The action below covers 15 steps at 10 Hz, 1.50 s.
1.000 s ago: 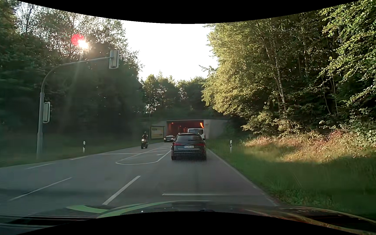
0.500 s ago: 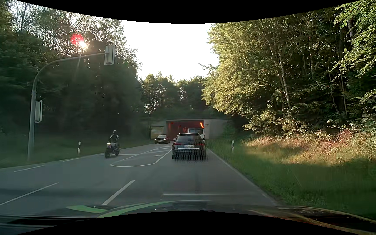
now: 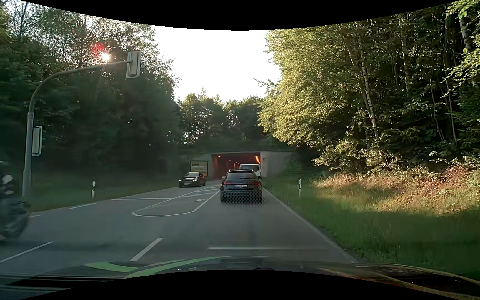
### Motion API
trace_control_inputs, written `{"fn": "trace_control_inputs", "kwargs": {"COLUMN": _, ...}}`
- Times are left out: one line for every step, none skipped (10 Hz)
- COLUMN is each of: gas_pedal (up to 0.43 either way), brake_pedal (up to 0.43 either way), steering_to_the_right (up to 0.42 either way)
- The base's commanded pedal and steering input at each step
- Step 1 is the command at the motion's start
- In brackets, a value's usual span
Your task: Follow the waypoints while adhering to traffic rules and regulations
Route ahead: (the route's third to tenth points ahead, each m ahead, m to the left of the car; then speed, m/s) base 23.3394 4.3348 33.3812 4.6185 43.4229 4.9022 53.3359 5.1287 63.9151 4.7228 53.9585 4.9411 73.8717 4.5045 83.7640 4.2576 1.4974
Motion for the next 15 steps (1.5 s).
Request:
{"fn": "trace_control_inputs", "kwargs": {"gas_pedal": 0.000, "brake_pedal": 0.000, "steering_to_the_right": 0.002}}
{"fn": "trace_control_inputs", "kwargs": {"gas_pedal": 0.000, "brake_pedal": 0.000, "steering_to_the_right": 0.002}}
{"fn": "trace_control_inputs", "kwargs": {"gas_pedal": 0.000, "brake_pedal": 0.000, "steering_to_the_right": 0.002}}
{"fn": "trace_control_inputs", "kwargs": {"gas_pedal": 0.000, "brake_pedal": 0.000, "steering_to_the_right": 0.002}}
{"fn": "trace_control_inputs", "kwargs": {"gas_pedal": 0.000, "brake_pedal": 0.000, "steering_to_the_right": 0.002}}
{"fn": "trace_control_inputs", "kwargs": {"gas_pedal": 0.000, "brake_pedal": 0.000, "steering_to_the_right": 0.002}}
{"fn": "trace_control_inputs", "kwargs": {"gas_pedal": 0.000, "brake_pedal": 0.000, "steering_to_the_right": 0.002}}
{"fn": "trace_control_inputs", "kwargs": {"gas_pedal": 0.000, "brake_pedal": 0.000, "steering_to_the_right": 0.002}}
{"fn": "trace_control_inputs", "kwargs": {"gas_pedal": 0.000, "brake_pedal": 0.000, "steering_to_the_right": 0.002}}
{"fn": "trace_control_inputs", "kwargs": {"gas_pedal": 0.000, "brake_pedal": 0.000, "steering_to_the_right": 0.002}}
{"fn": "trace_control_inputs", "kwargs": {"gas_pedal": 0.000, "brake_pedal": 0.000, "steering_to_the_right": 0.002}}
{"fn": "trace_control_inputs", "kwargs": {"gas_pedal": 0.000, "brake_pedal": 0.000, "steering_to_the_right": 0.002}}
{"fn": "trace_control_inputs", "kwargs": {"gas_pedal": 0.000, "brake_pedal": 0.000, "steering_to_the_right": 0.002}}
{"fn": "trace_control_inputs", "kwargs": {"gas_pedal": 0.000, "brake_pedal": 0.000, "steering_to_the_right": 0.002}}
{"fn": "trace_control_inputs", "kwargs": {"gas_pedal": 0.000, "brake_pedal": 0.000, "steering_to_the_right": 0.001}}
